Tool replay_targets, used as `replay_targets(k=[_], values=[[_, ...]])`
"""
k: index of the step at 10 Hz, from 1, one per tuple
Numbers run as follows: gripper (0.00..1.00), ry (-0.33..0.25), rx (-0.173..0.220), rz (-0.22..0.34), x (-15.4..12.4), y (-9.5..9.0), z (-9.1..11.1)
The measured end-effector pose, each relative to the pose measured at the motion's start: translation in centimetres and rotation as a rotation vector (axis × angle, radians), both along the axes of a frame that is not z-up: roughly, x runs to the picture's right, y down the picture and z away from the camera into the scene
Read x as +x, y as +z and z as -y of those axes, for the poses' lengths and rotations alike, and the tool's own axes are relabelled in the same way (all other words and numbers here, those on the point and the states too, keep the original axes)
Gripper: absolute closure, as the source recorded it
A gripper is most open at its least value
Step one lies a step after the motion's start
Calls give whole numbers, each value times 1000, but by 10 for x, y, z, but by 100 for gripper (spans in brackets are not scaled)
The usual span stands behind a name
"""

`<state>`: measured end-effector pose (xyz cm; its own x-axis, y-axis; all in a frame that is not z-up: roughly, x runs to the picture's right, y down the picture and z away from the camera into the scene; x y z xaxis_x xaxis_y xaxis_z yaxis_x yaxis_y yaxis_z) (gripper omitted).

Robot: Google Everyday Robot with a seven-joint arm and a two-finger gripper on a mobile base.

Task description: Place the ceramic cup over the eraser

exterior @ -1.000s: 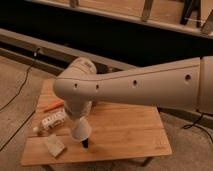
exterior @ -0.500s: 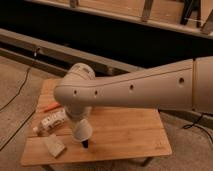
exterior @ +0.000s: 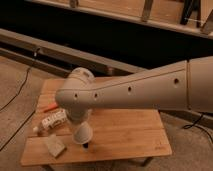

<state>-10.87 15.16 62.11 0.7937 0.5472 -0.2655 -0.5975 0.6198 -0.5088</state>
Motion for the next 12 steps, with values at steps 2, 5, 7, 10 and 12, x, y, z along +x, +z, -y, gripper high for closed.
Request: replay_targets(k=[2,5,7,10,12], values=[[100,0,0,1,2,4,-3],[100,0,-4,6,2,8,-6],[100,-5,-8,12,1,11,-9],[100,-12,-11,15,1,13,-11],[100,-15,-15,14,2,15,-13]])
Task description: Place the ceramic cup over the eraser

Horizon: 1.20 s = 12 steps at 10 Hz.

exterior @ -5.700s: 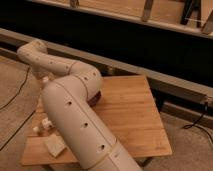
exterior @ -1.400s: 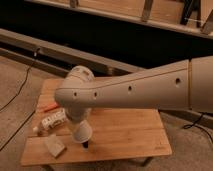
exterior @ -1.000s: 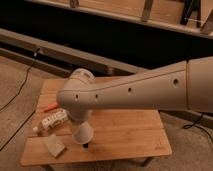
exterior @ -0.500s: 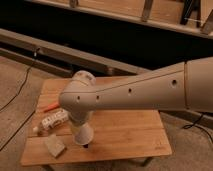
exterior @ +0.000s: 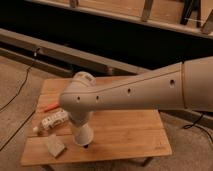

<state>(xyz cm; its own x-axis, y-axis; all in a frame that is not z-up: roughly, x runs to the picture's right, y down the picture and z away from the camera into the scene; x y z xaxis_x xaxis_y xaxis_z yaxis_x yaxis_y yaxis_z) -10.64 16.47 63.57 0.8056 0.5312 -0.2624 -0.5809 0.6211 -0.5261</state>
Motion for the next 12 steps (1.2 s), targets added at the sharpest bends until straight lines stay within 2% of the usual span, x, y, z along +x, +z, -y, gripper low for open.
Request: replay_targets(k=[12], values=[[100,-18,-33,-15,0,15,-11]])
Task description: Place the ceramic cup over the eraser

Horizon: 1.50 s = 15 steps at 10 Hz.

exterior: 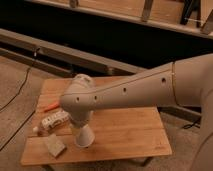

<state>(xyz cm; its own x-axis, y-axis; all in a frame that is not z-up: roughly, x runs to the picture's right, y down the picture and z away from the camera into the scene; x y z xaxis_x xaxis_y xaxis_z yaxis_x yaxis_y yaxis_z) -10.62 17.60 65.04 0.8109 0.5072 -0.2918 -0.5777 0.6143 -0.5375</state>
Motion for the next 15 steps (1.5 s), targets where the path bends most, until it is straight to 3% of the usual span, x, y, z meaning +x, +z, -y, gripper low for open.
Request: replay_targets(k=[15], values=[[100,-7,-32,-22,0,12,-8]])
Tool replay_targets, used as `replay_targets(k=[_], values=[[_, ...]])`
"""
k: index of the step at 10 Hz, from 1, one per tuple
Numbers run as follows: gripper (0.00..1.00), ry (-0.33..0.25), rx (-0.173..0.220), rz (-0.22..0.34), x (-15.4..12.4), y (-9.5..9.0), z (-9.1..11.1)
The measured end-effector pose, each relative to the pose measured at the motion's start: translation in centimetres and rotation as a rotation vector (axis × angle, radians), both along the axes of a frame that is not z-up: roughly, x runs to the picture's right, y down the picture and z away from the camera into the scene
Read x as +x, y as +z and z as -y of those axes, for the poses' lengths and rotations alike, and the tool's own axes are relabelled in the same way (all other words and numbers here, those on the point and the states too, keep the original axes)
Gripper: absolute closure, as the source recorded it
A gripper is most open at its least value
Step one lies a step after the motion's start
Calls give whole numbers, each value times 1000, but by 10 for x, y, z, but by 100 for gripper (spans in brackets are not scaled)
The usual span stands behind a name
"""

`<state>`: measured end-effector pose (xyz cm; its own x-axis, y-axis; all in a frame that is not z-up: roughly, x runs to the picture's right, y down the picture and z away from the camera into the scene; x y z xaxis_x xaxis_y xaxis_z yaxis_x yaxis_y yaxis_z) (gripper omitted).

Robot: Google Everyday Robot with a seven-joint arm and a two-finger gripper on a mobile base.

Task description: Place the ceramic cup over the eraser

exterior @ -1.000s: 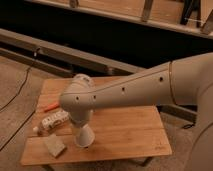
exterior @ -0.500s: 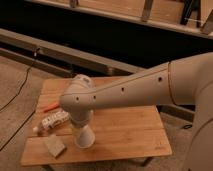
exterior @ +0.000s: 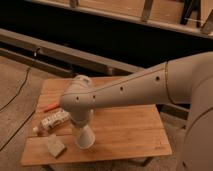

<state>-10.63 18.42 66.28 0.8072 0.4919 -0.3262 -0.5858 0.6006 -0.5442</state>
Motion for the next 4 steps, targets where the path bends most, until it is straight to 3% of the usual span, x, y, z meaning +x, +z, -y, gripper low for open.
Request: replay_targets(k=[4], values=[[100,0,-7,-3,-2,7,-3]])
